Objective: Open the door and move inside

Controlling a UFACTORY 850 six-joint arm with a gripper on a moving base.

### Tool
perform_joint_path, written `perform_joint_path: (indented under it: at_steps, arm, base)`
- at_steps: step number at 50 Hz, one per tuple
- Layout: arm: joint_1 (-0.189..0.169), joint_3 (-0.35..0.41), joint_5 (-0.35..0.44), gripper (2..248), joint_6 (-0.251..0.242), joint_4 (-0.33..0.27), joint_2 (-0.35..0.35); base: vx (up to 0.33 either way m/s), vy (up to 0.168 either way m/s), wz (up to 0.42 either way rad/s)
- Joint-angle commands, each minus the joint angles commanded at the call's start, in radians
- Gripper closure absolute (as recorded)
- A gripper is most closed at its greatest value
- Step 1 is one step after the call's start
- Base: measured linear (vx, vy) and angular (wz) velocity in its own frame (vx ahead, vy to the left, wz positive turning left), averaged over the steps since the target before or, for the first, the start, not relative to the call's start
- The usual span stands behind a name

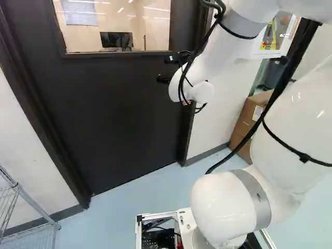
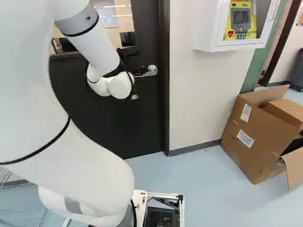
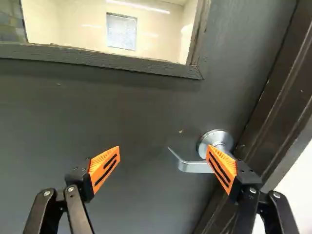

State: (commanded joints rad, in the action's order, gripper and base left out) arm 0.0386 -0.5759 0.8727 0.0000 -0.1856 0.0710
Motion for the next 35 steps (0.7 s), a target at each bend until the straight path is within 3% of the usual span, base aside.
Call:
perform_joint_path:
  at_steps: [19, 35]
  arm:
    - [0.024, -0.055, 0.000, 3, 0.000, 0.000, -0.058]
    - [0.026, -0.053, 0.000, 3, 0.000, 0.000, -0.086]
  base:
    - [0.000, 0.000, 0.000]
    - [0.000, 0.000, 0.000]
